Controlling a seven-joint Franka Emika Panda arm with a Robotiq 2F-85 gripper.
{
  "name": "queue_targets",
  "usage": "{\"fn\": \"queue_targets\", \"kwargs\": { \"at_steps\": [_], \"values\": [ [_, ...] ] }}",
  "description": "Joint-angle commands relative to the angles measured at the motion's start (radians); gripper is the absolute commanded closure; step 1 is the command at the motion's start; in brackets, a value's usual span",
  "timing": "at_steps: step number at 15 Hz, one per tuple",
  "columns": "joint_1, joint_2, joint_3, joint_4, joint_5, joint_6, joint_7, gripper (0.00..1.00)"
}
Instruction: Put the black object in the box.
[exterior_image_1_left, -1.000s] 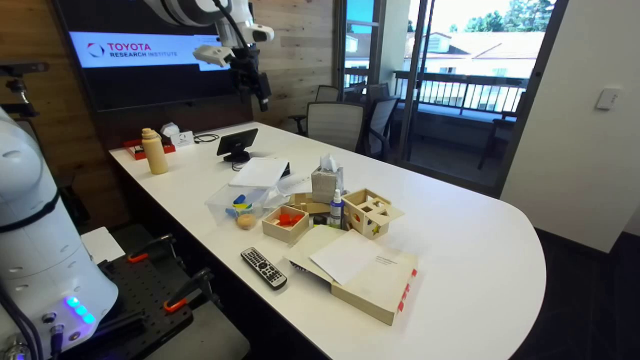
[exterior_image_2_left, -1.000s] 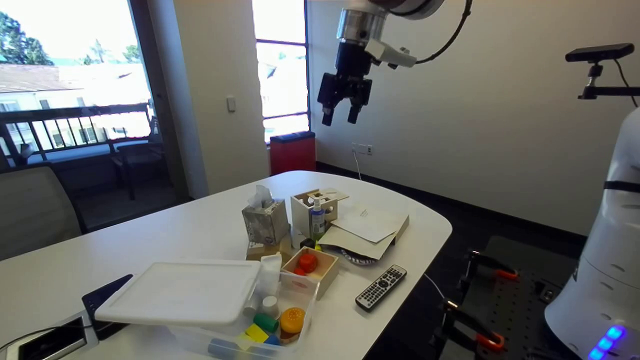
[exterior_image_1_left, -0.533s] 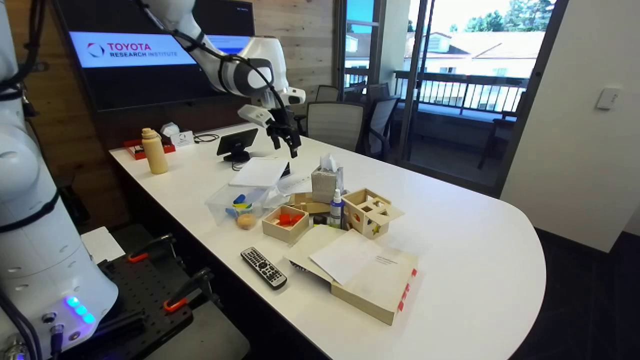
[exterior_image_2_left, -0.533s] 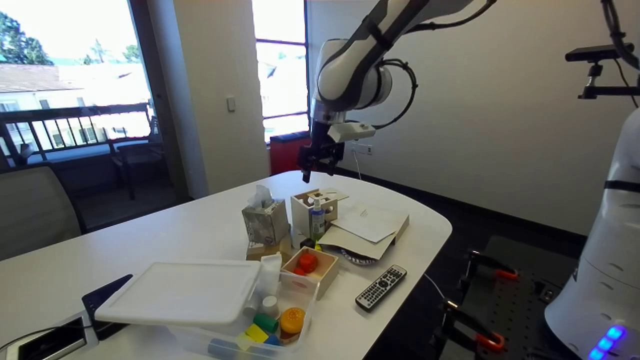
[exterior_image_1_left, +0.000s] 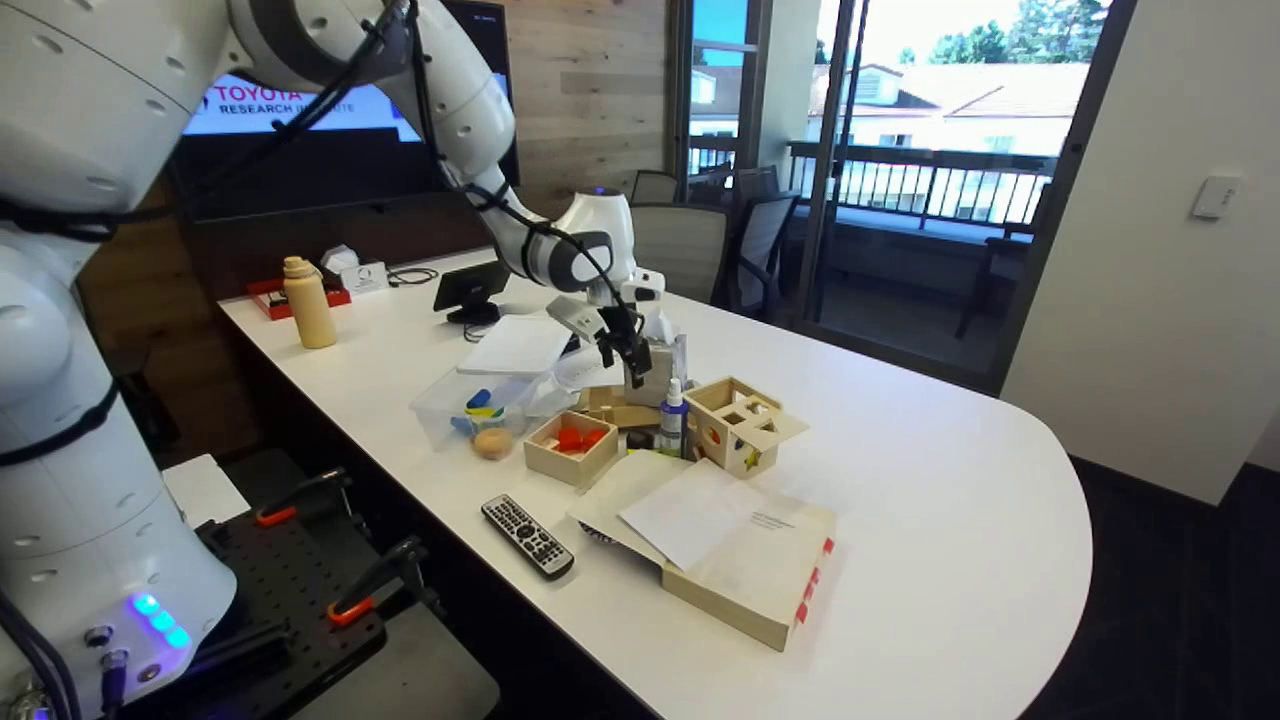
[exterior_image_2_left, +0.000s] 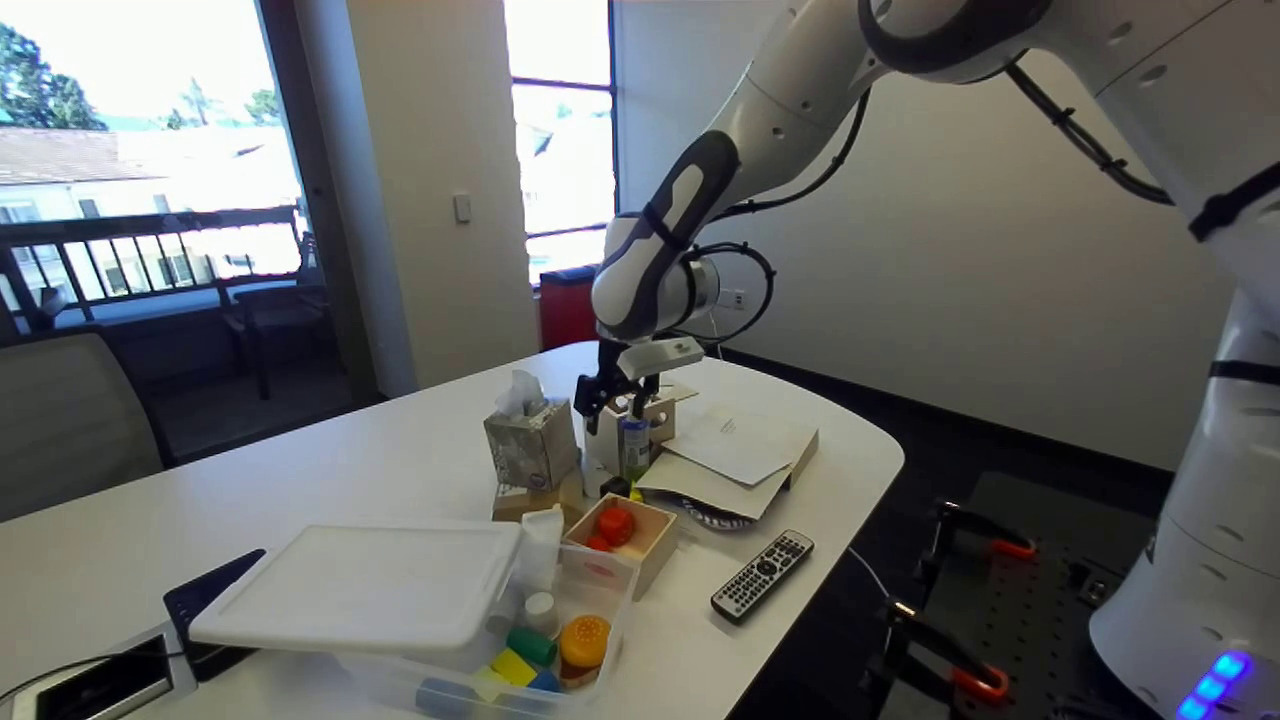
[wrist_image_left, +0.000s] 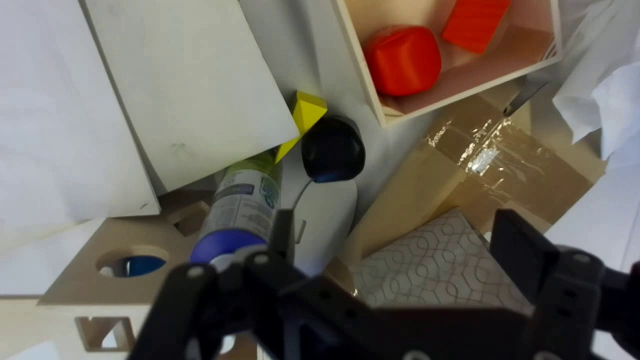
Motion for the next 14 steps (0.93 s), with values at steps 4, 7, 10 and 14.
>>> {"fn": "queue_targets", "kwargs": {
  "at_steps": [4,7,10,14],
  "values": [
    [-0.019,0.195,-0.005,0.231,0.034,-0.089,0.055,0.00],
    [-0.024,0.240,-0.005,0.273,0.057,-0.137,0.086,0.00],
    [-0.034,0.280,0.003,0.296,0.086,-0.158,0.110,0.00],
    [-0.025,0.334,-0.004,0.326,0.100,-0.153,0.130,0.00]
  ]
}}
